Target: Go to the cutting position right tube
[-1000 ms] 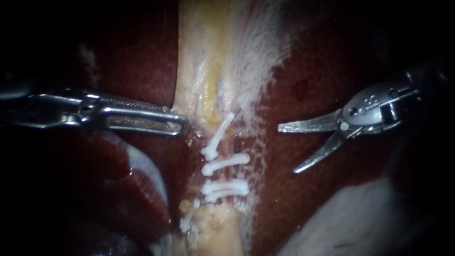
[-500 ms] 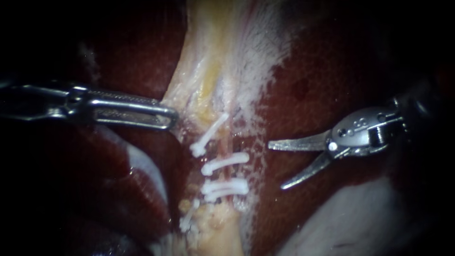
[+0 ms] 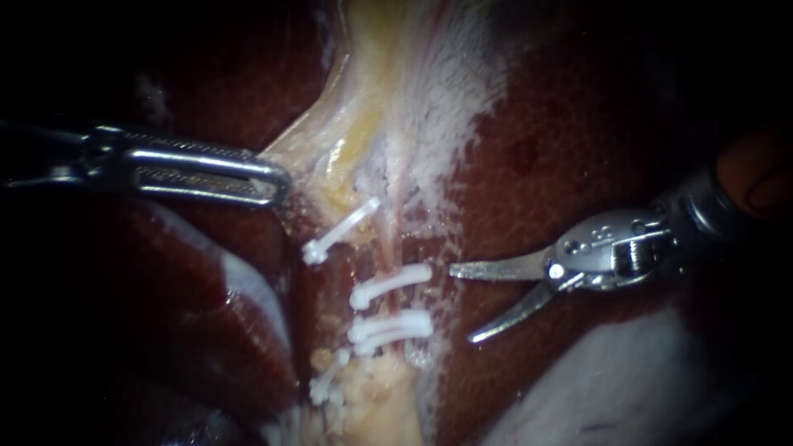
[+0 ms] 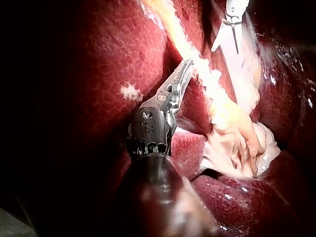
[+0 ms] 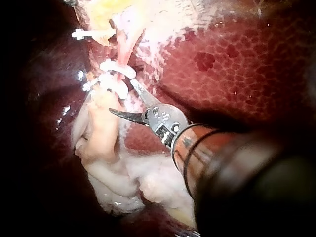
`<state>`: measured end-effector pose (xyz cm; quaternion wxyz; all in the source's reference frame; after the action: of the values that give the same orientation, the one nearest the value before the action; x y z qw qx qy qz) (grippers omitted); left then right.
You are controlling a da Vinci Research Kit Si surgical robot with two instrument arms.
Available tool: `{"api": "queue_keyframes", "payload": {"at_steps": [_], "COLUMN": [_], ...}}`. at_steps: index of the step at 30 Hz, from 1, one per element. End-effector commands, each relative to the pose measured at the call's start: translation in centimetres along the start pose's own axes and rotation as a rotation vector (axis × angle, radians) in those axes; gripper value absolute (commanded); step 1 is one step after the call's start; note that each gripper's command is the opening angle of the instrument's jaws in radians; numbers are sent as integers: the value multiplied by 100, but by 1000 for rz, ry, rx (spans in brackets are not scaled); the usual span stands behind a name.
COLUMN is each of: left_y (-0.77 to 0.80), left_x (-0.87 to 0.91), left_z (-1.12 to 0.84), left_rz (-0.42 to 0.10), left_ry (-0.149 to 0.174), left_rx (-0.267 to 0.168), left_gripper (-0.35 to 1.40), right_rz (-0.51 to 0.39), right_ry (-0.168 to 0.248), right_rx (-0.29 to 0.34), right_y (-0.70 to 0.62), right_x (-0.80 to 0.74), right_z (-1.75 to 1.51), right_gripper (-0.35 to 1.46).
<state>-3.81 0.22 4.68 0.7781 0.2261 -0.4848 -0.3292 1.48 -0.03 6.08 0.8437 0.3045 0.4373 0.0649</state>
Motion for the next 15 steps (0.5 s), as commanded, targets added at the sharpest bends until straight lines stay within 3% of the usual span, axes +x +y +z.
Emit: {"api": "queue_keyframes", "payload": {"at_steps": [1, 8, 15], "left_y": [0, -7, -9], "left_x": [-2, -12, -12], "left_z": [-2, -13, -13], "left_rz": [-1, 11, 17], "left_ry": [-1, -3, -3], "left_rx": [-3, -8, -9], "left_gripper": [-35, -35, -35], "right_rz": [6, 18, 43], "right_ry": [1, -58, -76], "right_rx": [5, 23, 51], "right_y": [1, 5, 9], "right_x": [-1, -4, 1], "right_z": [1, 13, 29], "right_gripper": [127, 123, 118]}}
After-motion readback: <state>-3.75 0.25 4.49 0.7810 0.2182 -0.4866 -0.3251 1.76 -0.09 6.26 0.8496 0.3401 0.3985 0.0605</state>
